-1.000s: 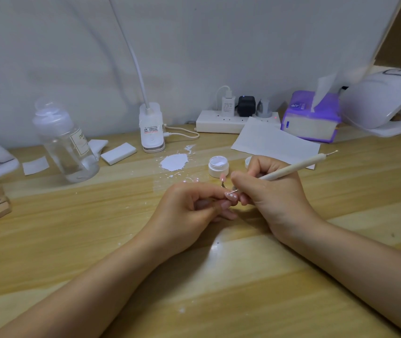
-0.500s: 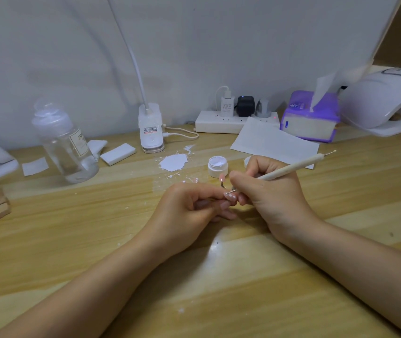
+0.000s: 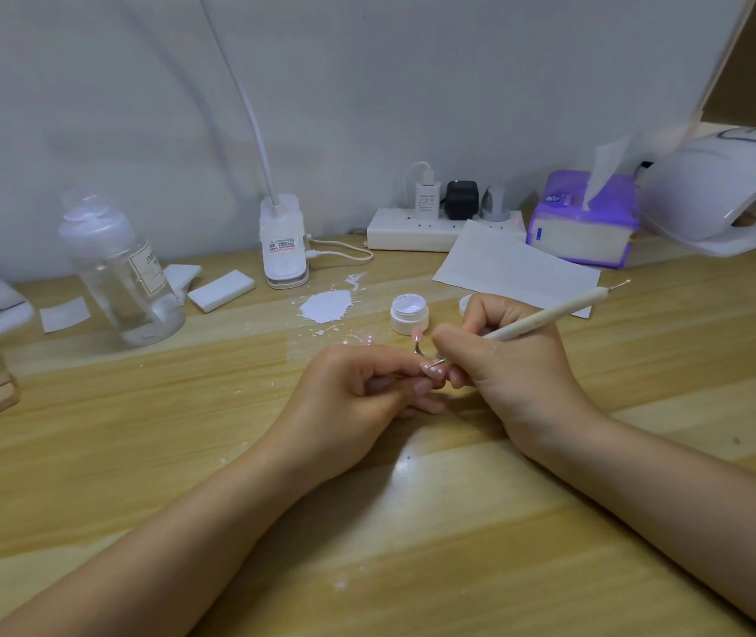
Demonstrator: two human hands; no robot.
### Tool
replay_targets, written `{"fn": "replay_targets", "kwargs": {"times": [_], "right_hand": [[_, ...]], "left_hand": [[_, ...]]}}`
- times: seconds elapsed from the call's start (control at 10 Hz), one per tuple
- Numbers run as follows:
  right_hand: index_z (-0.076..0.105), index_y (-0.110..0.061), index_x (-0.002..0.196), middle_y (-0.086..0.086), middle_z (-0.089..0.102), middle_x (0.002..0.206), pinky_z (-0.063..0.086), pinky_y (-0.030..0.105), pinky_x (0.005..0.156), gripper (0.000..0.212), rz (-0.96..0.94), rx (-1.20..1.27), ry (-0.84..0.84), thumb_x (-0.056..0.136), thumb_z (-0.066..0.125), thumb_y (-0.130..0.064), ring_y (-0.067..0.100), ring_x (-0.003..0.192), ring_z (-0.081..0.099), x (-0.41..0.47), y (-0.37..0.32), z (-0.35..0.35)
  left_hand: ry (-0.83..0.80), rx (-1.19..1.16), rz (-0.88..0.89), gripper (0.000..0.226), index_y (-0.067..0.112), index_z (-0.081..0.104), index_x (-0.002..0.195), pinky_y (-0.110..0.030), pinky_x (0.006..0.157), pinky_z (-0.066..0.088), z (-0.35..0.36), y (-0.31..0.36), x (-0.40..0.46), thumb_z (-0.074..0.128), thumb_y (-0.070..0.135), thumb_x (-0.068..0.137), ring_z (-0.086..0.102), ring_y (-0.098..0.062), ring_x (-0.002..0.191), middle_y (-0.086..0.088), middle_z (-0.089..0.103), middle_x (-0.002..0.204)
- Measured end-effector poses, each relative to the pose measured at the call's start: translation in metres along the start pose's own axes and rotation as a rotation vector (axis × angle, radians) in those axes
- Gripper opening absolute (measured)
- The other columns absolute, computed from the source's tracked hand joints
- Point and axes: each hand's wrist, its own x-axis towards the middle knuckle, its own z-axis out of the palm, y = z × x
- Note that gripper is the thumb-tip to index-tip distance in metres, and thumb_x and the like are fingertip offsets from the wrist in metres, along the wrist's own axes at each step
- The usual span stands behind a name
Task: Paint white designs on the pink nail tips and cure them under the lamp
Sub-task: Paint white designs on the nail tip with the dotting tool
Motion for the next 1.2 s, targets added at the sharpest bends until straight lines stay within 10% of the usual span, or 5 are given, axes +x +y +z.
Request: {"fn": "replay_targets", "kwargs": {"times": [1.2], "right_hand": [[0.036,-0.01,0.048,-0.004,0.044,0.031,0.035,0.011,0.039,0.035,0.008,-0.016,0.006,0.07,0.055,0.009,0.004,0.031,0.041,0.0002,0.0007,0.0004]], "left_hand": [[-0.002,0.022,-0.016,0.032,0.024,0.067,0.076,-0.013,0.065,0.052,0.0007,0.0013,0.0002,0.056,-0.005,0.084,0.069,-0.004,0.071,0.015,0.071,0.073]]}}
